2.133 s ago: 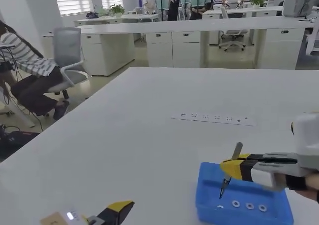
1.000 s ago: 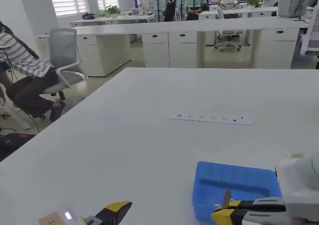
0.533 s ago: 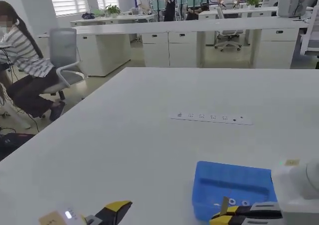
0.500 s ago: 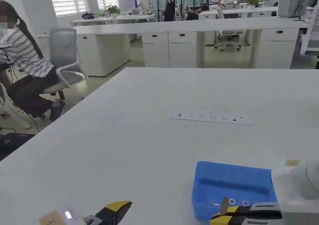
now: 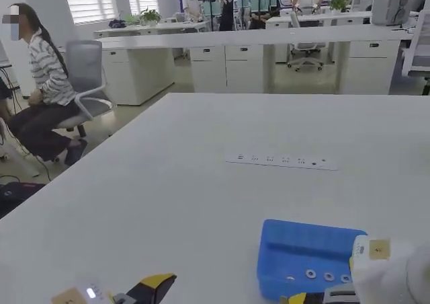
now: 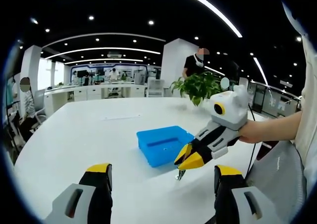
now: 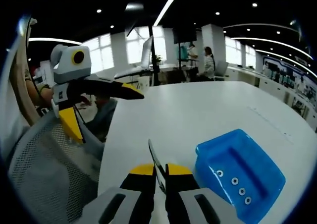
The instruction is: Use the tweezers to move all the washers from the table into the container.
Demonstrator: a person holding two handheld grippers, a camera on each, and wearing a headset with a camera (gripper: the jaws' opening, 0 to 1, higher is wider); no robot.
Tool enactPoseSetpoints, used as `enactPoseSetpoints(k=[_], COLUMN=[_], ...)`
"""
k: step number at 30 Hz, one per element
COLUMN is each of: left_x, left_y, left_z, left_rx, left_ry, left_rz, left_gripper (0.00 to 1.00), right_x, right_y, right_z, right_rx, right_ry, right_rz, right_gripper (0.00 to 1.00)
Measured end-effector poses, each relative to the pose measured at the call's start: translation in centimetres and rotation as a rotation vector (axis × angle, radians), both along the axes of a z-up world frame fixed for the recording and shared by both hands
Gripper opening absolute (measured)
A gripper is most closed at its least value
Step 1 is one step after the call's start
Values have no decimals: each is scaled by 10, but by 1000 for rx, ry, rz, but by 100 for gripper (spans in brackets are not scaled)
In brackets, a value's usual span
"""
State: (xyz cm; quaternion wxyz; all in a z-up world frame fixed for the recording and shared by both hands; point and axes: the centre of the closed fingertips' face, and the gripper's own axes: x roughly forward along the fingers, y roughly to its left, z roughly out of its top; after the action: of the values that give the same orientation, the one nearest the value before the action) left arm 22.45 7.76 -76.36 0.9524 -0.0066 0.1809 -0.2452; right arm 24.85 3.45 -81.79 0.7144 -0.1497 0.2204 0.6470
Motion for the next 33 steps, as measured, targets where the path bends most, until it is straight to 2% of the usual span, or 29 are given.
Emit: enactPoseSetpoints(k=[3, 6, 8, 10, 11, 12, 13, 18, 22, 33], left_x=[0, 0, 0, 0, 0, 0, 0, 0, 0, 0], left_y=[0, 0, 0, 0, 0, 0, 0, 0, 0, 1], left_z=[0, 0, 0, 0, 0, 0, 0, 0, 0, 0], left_rx=[2, 0, -1, -1, -1, 0, -1, -1, -1, -1], left_ry=[0, 0, -2, -2, -4, -4, -4, -4, -5, -6], left_rz=[-1, -1, 0, 0, 1, 1, 1, 0, 1, 2], left_gripper=[86, 86, 86, 86, 86, 86, 86, 86, 86, 86], right_x=[1, 4, 8, 14, 15, 15, 17, 25, 33, 60], right_y=[0, -1, -3, -7, -9, -9, -9, -14, -12, -10], right_z=[0, 0, 0, 1, 3, 5, 8, 18, 31, 62], right_rx=[-14, -23, -15, 13, 40, 63, 89, 126, 182, 275], right_ry=[-24, -28, 2, 52, 102, 131, 146, 165, 200, 234], right_rz=[1, -4, -30, -77, -96, -109, -123, -144, -169, -212], right_gripper=[2, 2, 2, 2, 2, 2, 2, 2, 2, 2])
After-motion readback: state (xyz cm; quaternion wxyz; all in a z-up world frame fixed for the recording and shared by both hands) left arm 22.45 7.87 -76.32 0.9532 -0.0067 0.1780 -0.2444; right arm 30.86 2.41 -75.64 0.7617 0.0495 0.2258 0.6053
